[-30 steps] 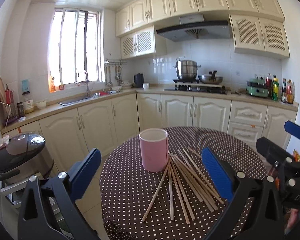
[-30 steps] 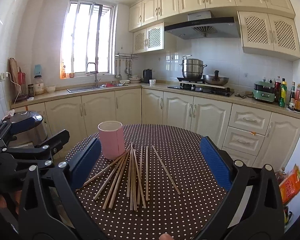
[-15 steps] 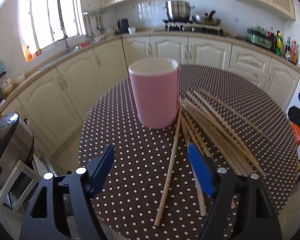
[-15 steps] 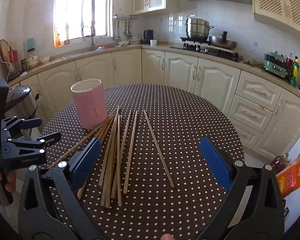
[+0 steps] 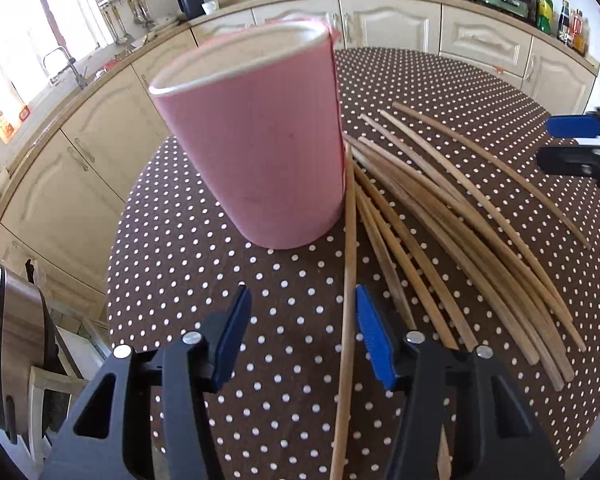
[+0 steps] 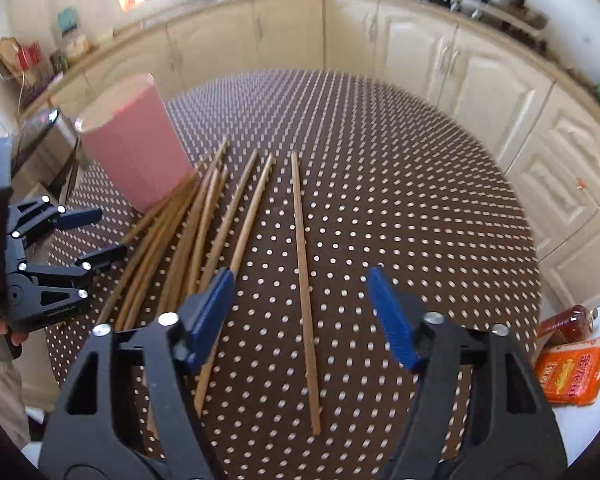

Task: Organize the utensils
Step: 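Lower the right gripper onto one chopstick and close on it, then lift the chopstick with the right gripper and carry it over the pink cup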

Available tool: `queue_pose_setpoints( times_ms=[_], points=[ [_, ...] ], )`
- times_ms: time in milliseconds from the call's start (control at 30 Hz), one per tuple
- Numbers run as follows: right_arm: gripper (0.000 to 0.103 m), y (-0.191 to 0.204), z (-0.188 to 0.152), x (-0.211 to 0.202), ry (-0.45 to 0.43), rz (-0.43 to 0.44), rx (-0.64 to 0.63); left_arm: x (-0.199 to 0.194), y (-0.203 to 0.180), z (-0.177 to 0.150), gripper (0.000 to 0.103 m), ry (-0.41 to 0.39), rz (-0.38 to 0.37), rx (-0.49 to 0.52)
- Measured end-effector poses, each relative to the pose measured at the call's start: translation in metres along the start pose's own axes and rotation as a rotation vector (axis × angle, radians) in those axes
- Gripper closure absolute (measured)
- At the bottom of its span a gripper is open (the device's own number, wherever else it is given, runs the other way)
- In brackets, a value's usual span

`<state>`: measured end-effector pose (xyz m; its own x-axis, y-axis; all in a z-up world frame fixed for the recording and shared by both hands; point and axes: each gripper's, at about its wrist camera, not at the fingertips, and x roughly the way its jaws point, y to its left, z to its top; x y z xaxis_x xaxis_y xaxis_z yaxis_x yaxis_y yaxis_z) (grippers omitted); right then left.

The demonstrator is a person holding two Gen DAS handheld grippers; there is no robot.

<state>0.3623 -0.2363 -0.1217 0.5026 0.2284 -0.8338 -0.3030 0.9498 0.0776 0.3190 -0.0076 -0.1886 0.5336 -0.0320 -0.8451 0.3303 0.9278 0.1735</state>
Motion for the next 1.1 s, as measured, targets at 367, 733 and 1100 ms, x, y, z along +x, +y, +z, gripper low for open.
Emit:
queue_pose_setpoints(
  times_ms=[367, 733, 1100],
  points=[
    [0.067, 0.001, 0.049, 0.062, 0.272, 0.039, -0.056, 0.015, 0.01, 0.035, 0.06, 0.06, -0.042, -0.011],
    [0.093, -0.004, 0.119, 0.11, 0.398, -0.017, -0.082, 0.028, 0.0, 0.069, 0.096, 0.088, -0.131, -0.004],
    [0.097, -0.025, 0.11, 0.109, 0.374, 0.066, -0.024, 0.034, -0.011, 0.086, 0.096, 0.13, -0.137, 0.02]
  ],
)
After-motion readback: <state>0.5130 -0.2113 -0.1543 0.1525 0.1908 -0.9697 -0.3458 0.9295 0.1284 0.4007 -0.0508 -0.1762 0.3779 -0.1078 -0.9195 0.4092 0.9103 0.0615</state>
